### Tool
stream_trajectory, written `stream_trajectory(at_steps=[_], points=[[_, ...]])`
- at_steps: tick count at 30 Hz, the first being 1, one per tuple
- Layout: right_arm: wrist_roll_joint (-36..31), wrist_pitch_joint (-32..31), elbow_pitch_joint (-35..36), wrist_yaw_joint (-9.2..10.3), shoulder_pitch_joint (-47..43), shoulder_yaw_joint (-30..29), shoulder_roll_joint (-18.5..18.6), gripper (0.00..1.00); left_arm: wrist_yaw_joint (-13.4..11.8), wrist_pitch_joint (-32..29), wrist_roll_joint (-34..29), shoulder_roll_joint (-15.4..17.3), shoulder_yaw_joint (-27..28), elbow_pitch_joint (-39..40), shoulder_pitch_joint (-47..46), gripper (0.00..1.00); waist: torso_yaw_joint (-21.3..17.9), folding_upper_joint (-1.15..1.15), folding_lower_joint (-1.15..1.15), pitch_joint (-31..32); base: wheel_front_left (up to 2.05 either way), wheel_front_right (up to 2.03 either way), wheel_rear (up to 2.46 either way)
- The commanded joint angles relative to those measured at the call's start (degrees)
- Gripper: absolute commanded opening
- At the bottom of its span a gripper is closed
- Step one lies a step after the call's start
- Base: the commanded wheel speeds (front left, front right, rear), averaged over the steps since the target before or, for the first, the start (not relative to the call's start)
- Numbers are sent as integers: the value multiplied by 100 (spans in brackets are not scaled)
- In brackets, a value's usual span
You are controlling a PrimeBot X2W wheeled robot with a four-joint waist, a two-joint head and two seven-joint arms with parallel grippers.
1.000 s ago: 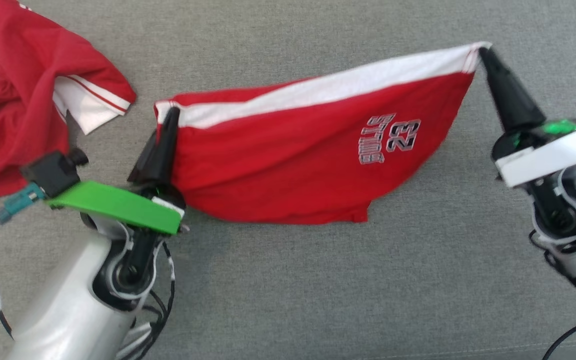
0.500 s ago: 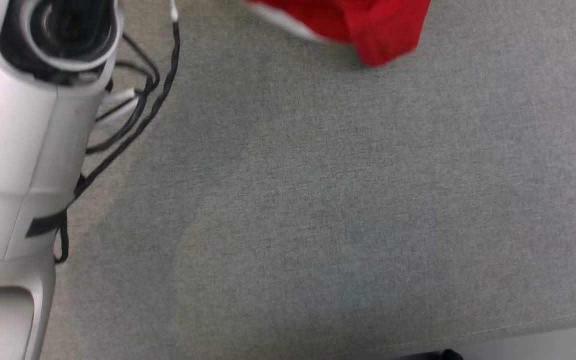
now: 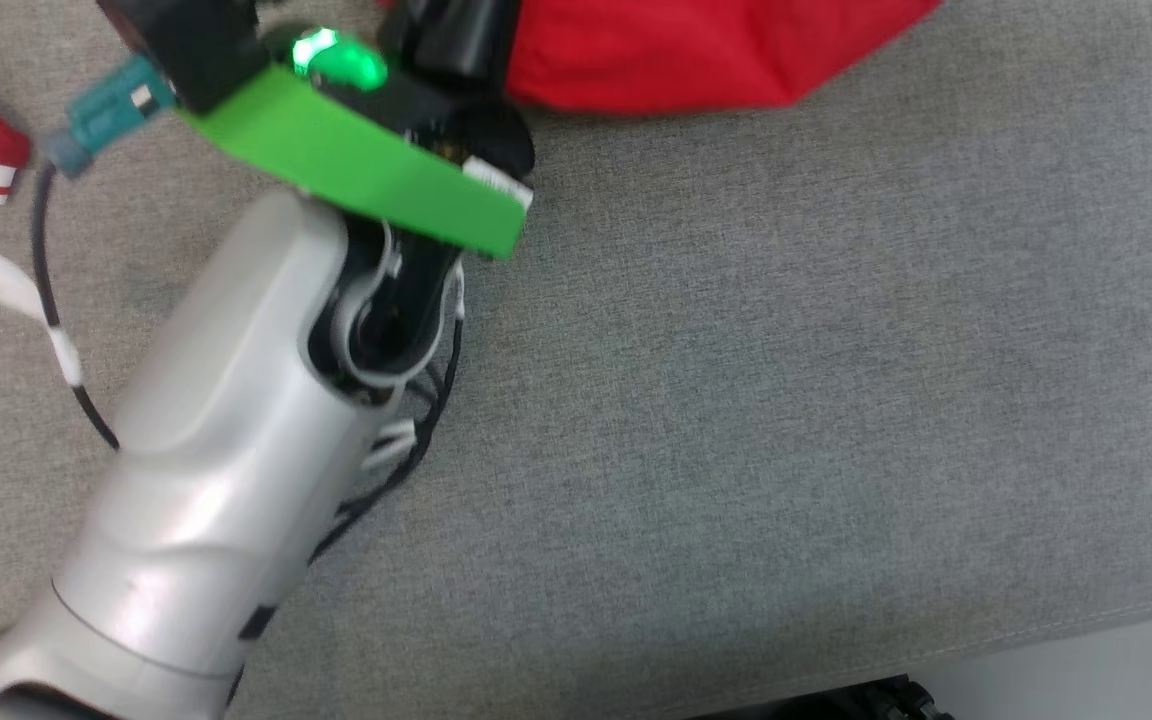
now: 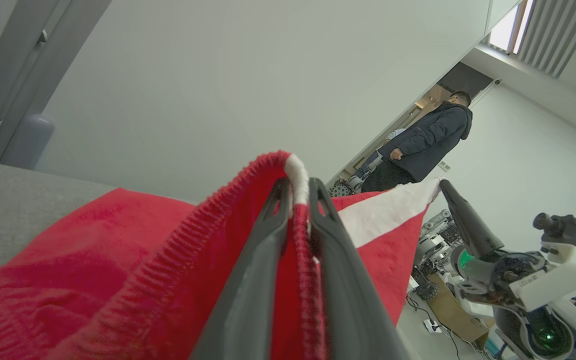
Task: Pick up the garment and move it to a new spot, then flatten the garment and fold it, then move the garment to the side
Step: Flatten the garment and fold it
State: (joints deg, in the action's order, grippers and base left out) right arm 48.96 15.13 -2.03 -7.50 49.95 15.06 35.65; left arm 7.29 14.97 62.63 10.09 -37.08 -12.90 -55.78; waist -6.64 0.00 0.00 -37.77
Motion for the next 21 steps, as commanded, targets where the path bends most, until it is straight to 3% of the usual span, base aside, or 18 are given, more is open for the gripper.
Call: stream_trajectory(at_steps=[1, 4, 5, 7, 8, 9, 13, 16, 21], points=[[-78, 2, 49, 2, -330, 33, 1, 0, 28, 23, -166, 19, 15, 50, 397, 20, 115, 0, 0, 164, 0, 0, 0], [-152, 2, 135, 2, -973, 40, -83, 0, 28, 23, -293, -57, 16, 94, 1164, 25, 163, 0, 0, 357, 0, 0, 0], [-163, 2, 173, 2, -1202, 18, -130, 0, 28, 22, -335, -45, -26, 113, 1401, 34, 176, 0, 0, 435, 0, 0, 0], [-203, 2, 246, 2, -1596, 4, -169, 0, 27, 12, -274, -24, -130, 116, 1878, 57, 189, 0, 0, 592, 0, 0, 0], [-209, 2, 290, 2, -1772, -17, -203, 0, 27, 11, -209, 1, -198, 123, 2113, 83, 189, 0, 0, 682, 0, 0, 0], [-233, 2, 339, 1, -1921, -31, -223, 0, 27, 10, -173, 51, -283, 125, 2280, 100, 188, 0, 0, 756, 0, 0, 0], [-239, 2, 472, 2, -2458, -24, -280, 0, 8, 13, -103, 337, -618, 144, 2560, 100, 173, 0, 0, 1060, 0, 0, 0], [-203, 2, 509, 2, -2667, 31, -310, 0, 10, 14, -402, 476, -600, 37, 2346, 100, 129, 0, 0, 1266, 0, 0, 0], [-208, 2, 474, 2, -2730, 134, -340, 0, -46, 6, -1086, 383, -730, -712, 1788, 100, 50, 0, 0, 1391, 0, 0, 0]])
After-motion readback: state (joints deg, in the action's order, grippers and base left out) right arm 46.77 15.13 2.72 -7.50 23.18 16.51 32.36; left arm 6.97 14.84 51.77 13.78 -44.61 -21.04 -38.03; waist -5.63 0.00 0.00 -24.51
